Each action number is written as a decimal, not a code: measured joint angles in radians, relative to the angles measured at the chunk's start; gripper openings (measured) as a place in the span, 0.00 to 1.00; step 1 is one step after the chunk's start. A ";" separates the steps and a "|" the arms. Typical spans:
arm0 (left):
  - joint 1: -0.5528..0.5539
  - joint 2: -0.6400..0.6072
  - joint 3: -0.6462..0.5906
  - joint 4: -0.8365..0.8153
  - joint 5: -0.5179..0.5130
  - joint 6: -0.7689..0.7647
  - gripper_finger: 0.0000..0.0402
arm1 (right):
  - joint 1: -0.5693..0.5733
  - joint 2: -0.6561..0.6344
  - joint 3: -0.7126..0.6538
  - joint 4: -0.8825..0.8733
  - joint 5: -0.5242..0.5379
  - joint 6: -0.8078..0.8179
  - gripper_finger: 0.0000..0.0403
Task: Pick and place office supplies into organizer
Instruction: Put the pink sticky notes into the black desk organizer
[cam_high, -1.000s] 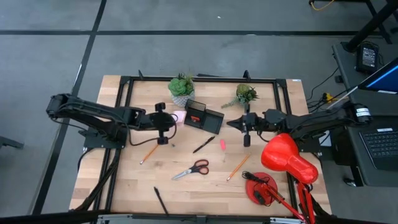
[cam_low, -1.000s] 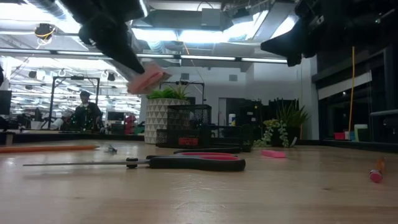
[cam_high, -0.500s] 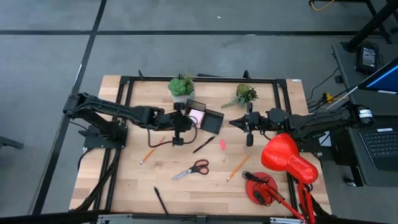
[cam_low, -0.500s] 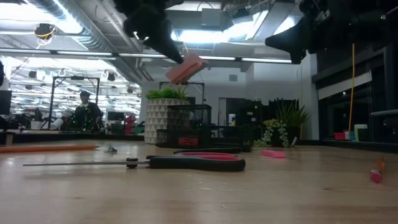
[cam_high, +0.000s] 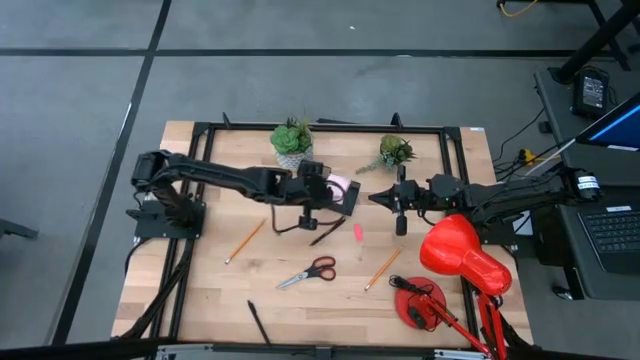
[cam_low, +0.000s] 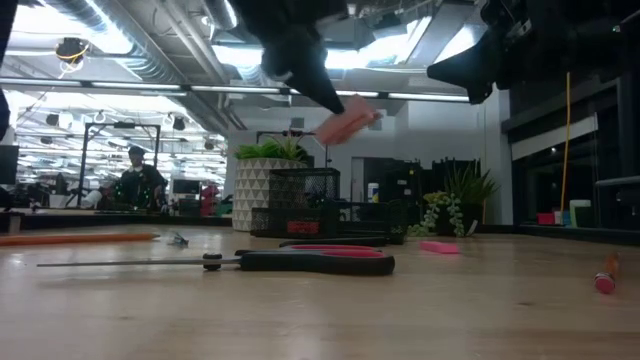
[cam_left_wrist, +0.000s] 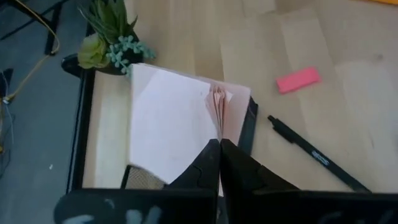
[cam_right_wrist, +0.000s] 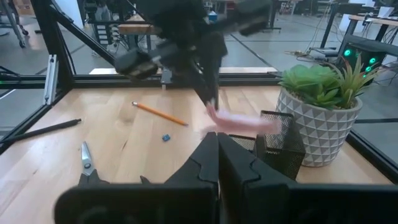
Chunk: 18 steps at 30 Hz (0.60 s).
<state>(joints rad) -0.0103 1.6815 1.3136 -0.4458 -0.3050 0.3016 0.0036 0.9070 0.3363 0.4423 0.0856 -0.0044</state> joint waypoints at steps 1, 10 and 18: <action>0.007 0.014 0.011 0.000 0.012 0.000 0.00 | 0.000 0.000 0.000 0.000 0.000 0.000 0.01; 0.055 0.131 0.061 0.005 0.037 0.023 0.00 | 0.000 0.000 0.000 -0.015 0.000 -0.006 0.01; 0.060 0.194 0.062 0.016 0.040 0.011 0.00 | 0.000 0.000 0.000 -0.042 0.001 -0.005 0.01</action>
<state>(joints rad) 0.0494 1.8757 1.3754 -0.4301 -0.2652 0.3126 0.0038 0.9070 0.3360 0.3999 0.0862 -0.0093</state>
